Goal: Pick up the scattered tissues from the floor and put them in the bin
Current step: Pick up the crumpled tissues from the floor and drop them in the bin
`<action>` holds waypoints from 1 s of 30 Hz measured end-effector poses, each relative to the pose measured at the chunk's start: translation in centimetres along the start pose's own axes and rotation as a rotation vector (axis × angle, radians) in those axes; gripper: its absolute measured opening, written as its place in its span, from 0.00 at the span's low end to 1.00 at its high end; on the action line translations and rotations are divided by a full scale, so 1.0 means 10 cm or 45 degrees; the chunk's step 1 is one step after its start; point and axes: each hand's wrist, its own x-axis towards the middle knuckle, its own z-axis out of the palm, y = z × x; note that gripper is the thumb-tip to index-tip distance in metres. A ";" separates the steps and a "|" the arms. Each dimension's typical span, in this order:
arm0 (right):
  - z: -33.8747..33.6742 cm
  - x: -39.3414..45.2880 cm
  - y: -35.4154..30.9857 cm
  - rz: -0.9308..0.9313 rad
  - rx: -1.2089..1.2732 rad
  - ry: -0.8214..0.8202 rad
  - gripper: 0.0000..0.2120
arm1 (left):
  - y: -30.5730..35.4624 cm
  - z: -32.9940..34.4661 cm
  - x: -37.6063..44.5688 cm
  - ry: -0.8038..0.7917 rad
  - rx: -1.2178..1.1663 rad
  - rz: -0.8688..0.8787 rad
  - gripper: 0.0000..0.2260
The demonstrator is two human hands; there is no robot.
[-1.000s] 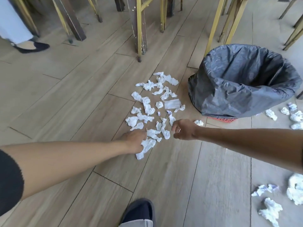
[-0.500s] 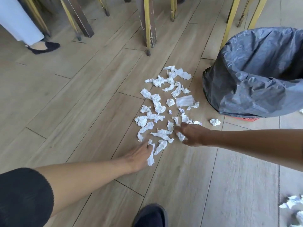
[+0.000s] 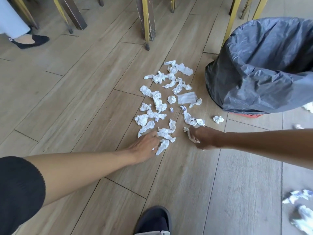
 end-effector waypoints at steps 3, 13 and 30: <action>0.01 -0.16 0.00 -0.007 0.020 0.061 0.14 | 0.02 0.09 0.13 -0.097 0.130 0.063 0.14; -0.16 -0.39 0.38 0.284 0.220 0.338 0.26 | 0.09 0.26 0.29 -0.233 0.418 0.103 0.08; -0.20 0.19 0.37 0.535 0.199 0.287 0.19 | 0.00 -0.10 0.20 -0.011 0.133 -0.129 0.15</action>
